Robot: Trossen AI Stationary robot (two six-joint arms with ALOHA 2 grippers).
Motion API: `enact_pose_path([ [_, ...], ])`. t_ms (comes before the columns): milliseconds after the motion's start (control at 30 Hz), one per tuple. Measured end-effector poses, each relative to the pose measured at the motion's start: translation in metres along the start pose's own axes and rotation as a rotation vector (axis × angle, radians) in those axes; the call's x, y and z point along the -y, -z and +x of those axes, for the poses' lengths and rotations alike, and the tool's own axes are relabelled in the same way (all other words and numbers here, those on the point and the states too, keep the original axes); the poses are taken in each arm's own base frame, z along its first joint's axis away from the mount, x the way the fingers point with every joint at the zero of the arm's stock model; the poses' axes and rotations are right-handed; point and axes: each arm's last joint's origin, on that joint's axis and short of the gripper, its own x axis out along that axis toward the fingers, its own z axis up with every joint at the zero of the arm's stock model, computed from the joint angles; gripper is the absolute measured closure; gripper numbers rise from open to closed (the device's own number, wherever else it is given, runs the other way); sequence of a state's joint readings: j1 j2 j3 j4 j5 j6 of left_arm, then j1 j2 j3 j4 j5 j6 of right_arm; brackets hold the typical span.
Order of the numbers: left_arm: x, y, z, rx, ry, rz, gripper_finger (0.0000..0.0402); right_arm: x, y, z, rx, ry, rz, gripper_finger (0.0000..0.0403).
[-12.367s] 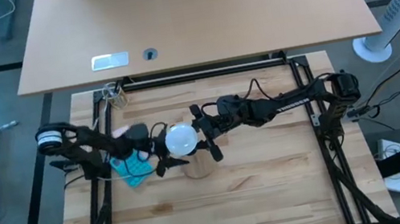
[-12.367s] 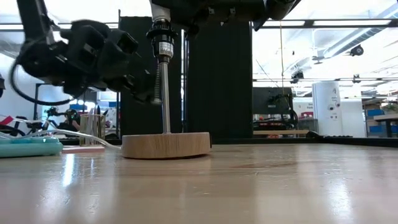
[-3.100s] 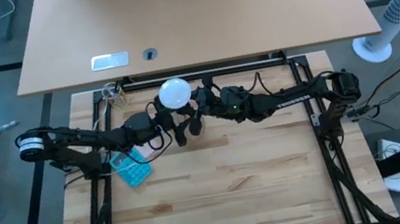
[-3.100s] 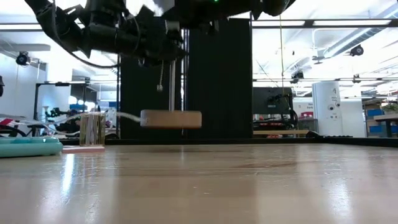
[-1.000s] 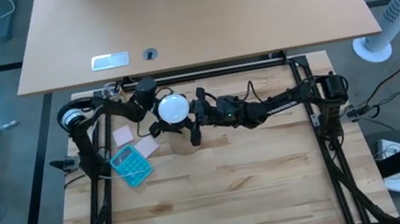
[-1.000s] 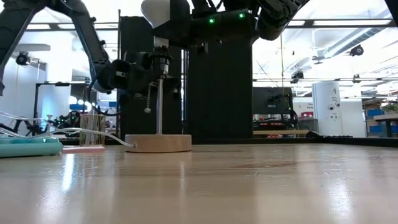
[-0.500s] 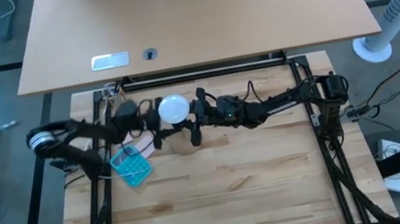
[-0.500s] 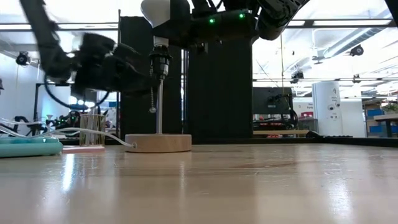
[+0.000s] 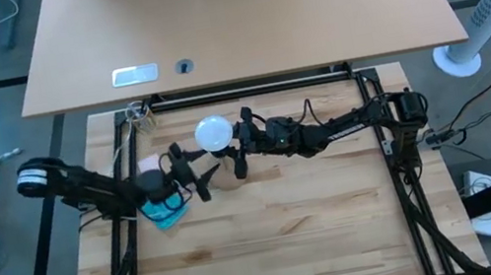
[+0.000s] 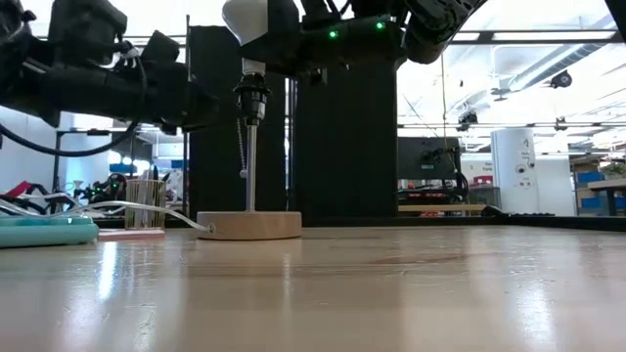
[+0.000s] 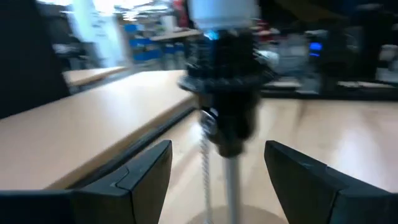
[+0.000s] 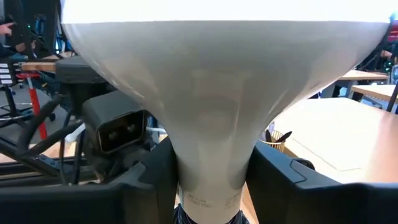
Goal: Screw lightbulb
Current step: Insert the lightbulb into the lamp
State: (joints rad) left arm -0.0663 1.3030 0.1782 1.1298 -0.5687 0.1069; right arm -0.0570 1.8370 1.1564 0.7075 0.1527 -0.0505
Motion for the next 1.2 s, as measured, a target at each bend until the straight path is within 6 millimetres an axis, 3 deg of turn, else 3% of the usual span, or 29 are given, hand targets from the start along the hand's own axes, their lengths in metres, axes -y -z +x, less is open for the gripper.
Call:
enact_pose_path([
  [133,0.004,0.0,0.008,0.02,-0.122,-0.042,0.0154,0.001,0.0,0.0,-0.001,0.014,-0.003,0.0262],
  [600,0.038,0.01,0.047,0.01,-0.313,-0.075,0.0154,0.002,0.001,0.0,-0.013,0.03,0.004,0.026],
  [900,0.046,-0.002,0.053,0.036,-0.427,-0.123,0.0154,0.002,0.001,0.0,-0.014,0.031,0.004,0.026],
  [1200,0.051,-0.001,0.054,0.048,-0.458,-0.234,0.0159,0.002,0.001,0.0,-0.014,0.031,0.004,0.0255],
])
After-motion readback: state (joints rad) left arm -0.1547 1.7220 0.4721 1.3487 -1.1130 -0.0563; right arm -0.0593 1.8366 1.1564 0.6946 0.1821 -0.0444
